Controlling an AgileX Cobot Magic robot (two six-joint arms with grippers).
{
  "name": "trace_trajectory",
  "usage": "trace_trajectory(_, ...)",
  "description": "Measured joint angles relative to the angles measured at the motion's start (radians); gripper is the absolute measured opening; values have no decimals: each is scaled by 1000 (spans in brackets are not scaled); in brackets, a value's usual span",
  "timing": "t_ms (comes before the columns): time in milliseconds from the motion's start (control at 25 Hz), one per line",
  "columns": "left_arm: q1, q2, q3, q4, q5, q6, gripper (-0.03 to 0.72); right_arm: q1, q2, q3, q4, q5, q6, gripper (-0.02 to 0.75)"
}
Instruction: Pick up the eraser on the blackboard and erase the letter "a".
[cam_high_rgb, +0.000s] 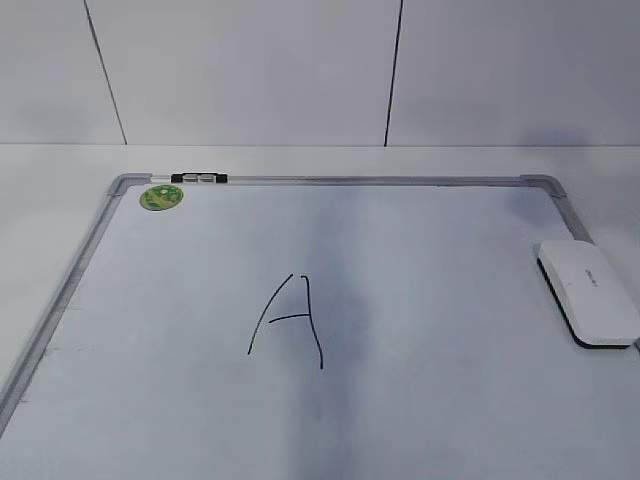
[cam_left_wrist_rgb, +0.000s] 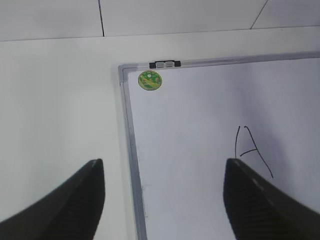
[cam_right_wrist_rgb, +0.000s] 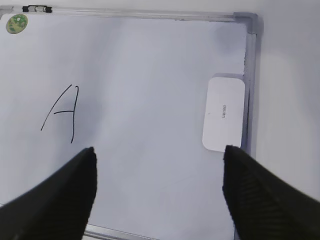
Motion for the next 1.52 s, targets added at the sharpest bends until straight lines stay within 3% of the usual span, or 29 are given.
trace_trajectory(240,-11,-152,46,-35,24,-2,556,50,-142,45,-37,3,56,599)
trace_trajectory(600,-11,-418,252,-64,37,-3,556,70,-306,73,-27,8,73,598)
trace_trajectory(1000,-11,-627,462,-34,39,19,556,70,-512,328,-42,11,74,594)
trace_trajectory(1520,-11,-711,771,-27,-26,58,553,74,-737,617,-140,12,74,594)
